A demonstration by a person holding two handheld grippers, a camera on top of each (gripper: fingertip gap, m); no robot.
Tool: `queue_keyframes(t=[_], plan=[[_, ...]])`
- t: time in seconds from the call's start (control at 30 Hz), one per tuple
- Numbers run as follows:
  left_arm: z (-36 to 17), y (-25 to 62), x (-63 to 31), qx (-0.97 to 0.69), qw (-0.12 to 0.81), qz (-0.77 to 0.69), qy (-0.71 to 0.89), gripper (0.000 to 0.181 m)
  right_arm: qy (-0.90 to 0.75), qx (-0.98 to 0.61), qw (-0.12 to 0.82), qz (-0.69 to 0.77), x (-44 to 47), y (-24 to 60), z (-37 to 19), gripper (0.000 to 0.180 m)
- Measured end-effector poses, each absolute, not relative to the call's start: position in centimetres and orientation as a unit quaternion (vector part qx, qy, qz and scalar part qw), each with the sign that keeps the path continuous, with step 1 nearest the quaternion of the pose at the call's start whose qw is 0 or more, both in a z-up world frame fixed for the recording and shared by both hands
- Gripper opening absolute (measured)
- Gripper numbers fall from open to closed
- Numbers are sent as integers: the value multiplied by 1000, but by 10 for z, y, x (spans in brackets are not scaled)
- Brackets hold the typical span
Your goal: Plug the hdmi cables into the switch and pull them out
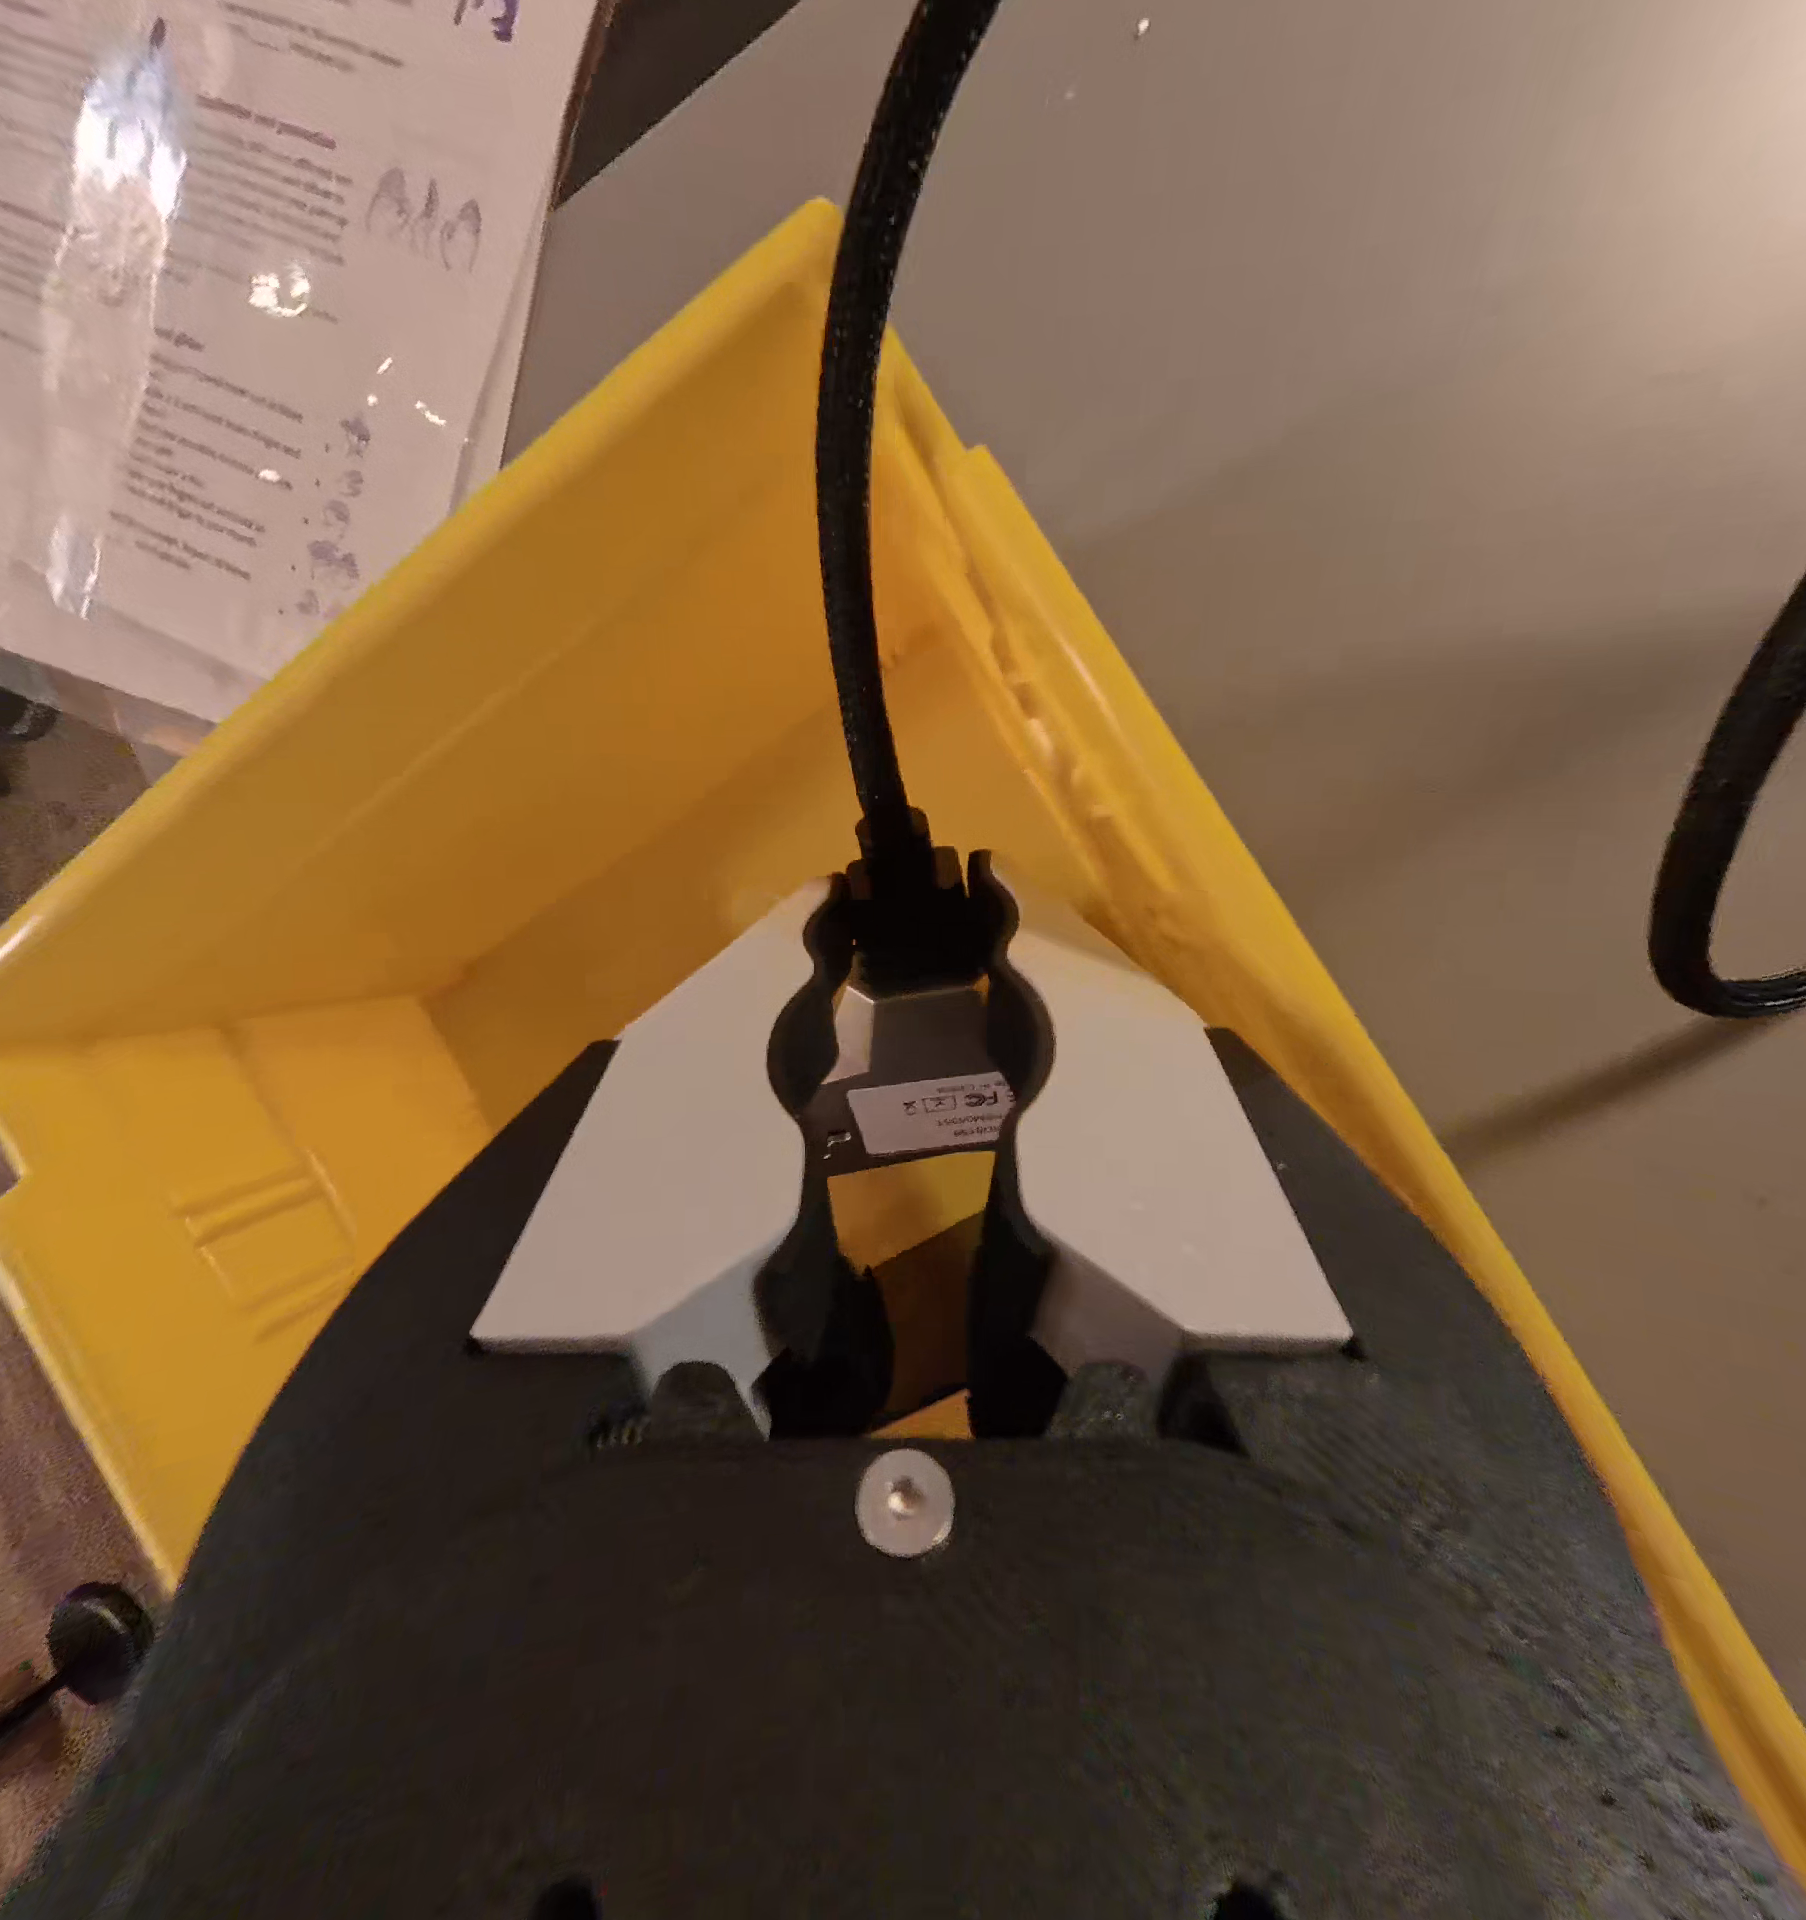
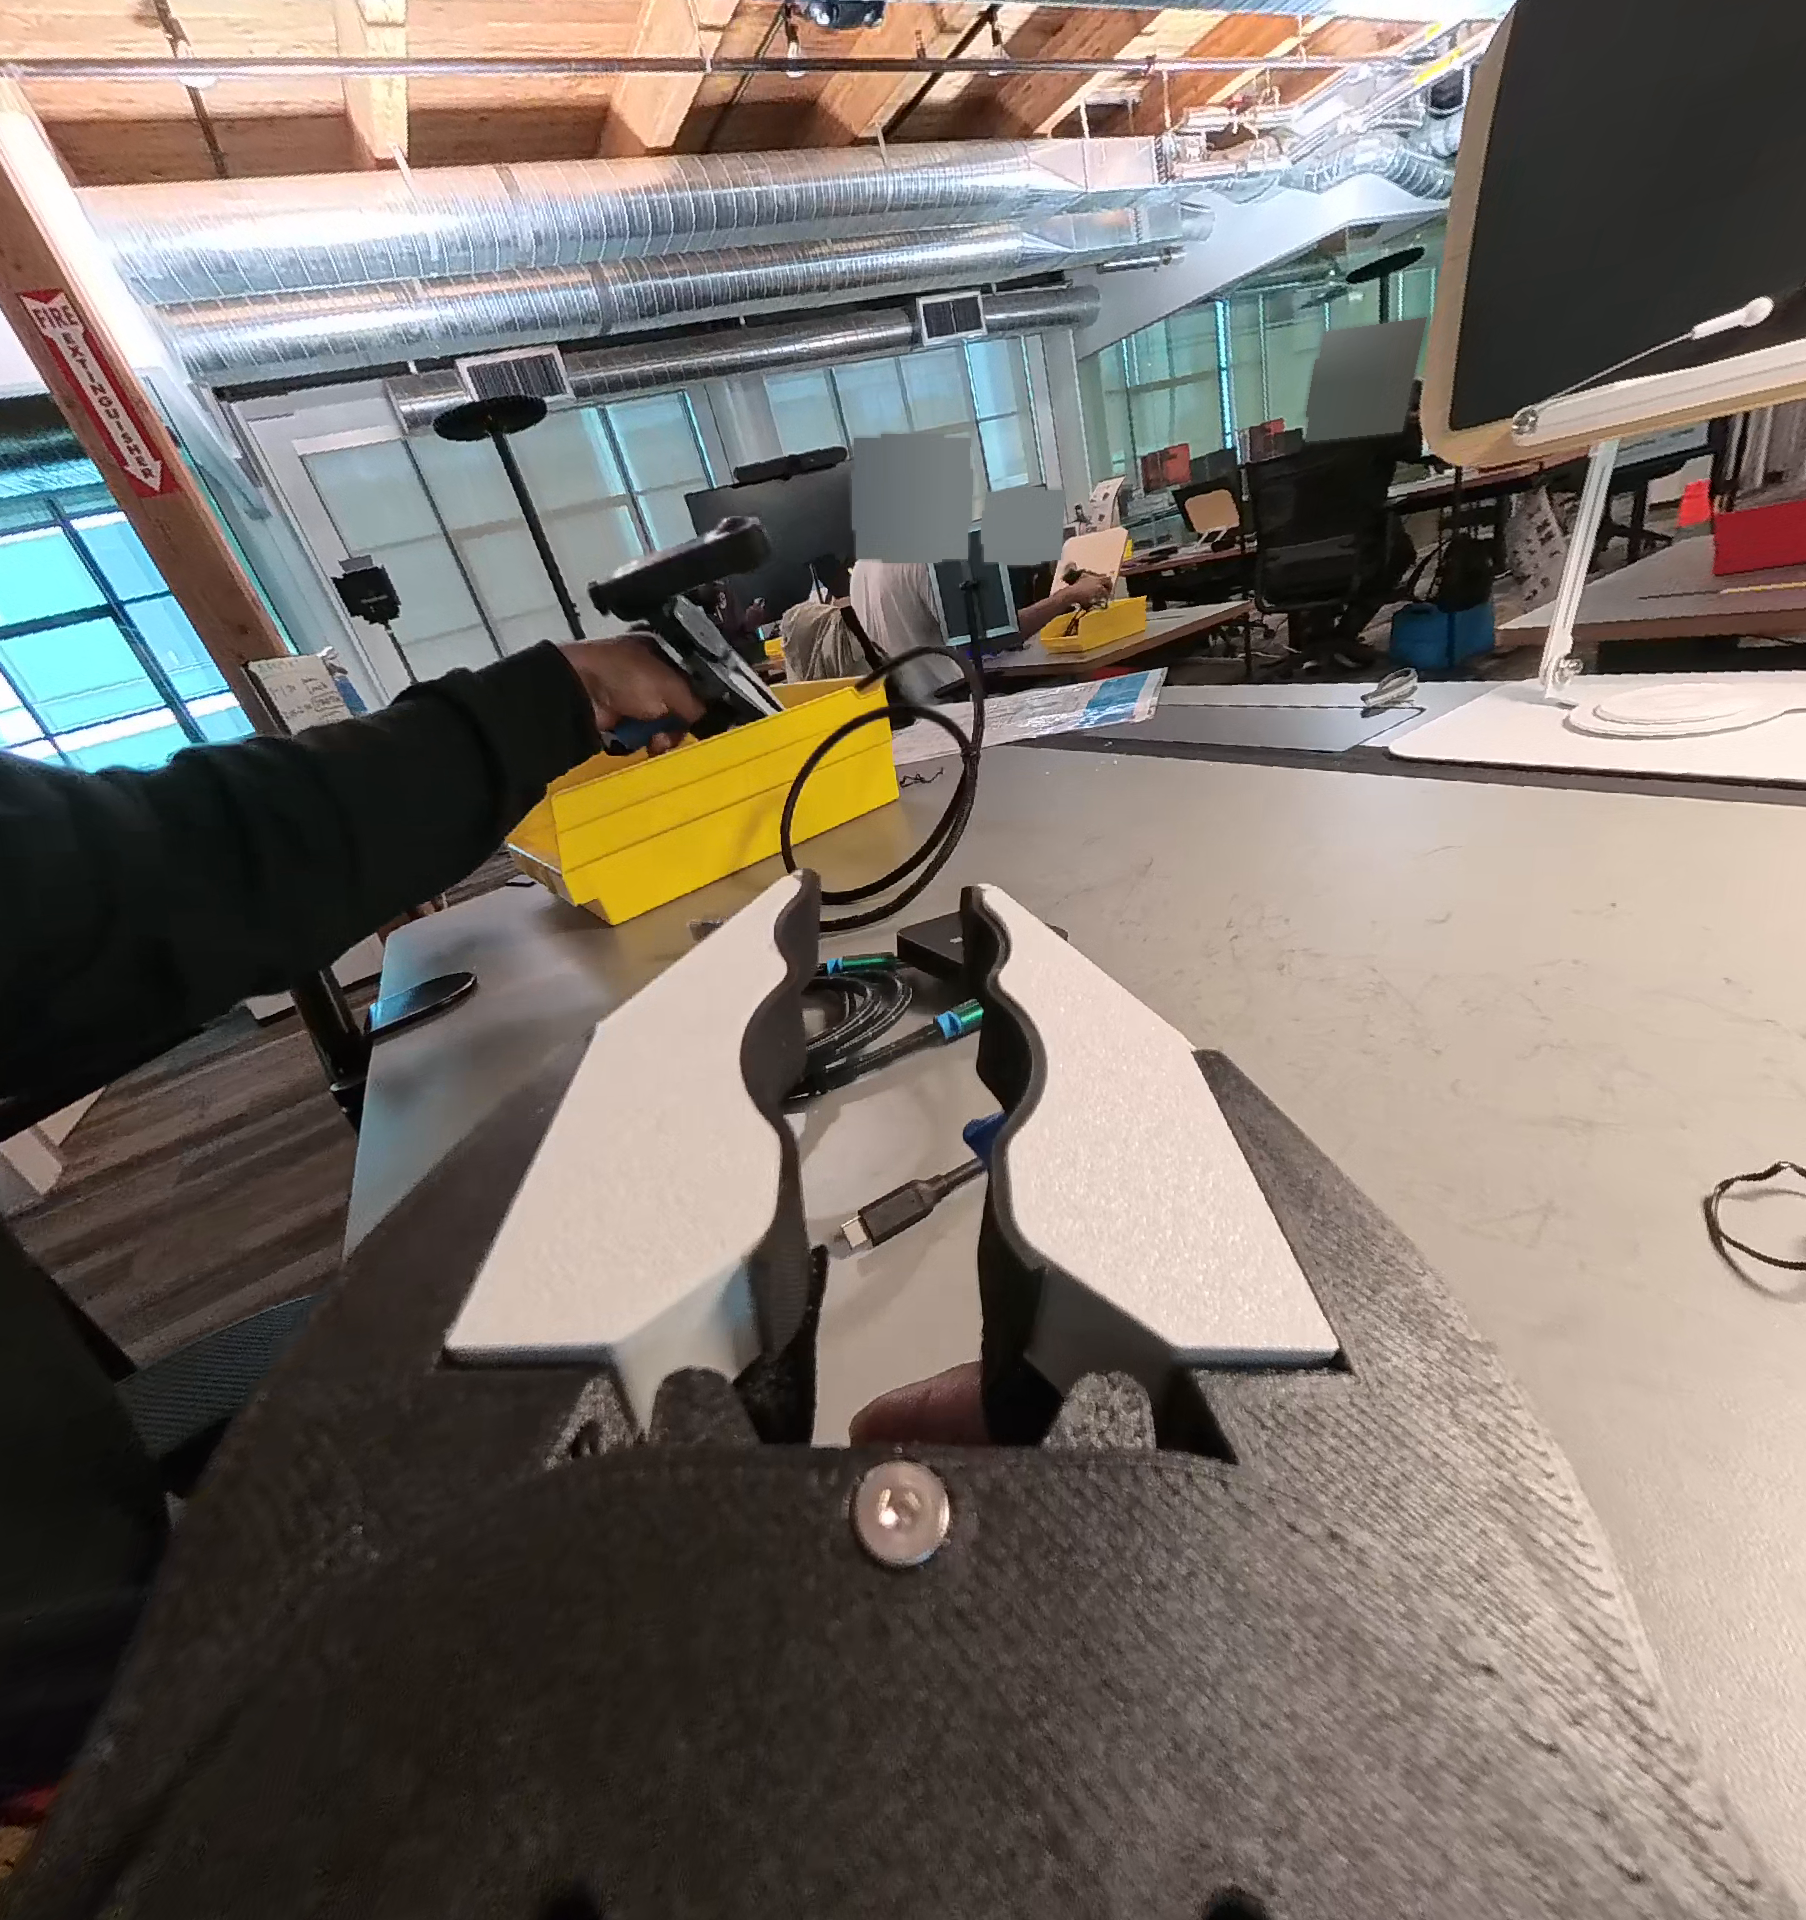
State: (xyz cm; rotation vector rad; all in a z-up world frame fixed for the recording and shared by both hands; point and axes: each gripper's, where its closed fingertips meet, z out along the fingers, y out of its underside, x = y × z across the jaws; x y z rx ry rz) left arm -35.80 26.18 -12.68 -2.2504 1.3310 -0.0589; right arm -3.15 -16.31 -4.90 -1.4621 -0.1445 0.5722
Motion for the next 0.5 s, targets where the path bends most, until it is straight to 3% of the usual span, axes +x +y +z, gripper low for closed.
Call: queue_keyframes(t=[0.17,0.5], plan=[[-75,268,-368,-824,342,13,451,23,-73,-660,702,257,-34,-163,-50,28],[104,226,-322,-715,564,52,409,22,-91,-661,704,243,-40,-165,-50,28]])
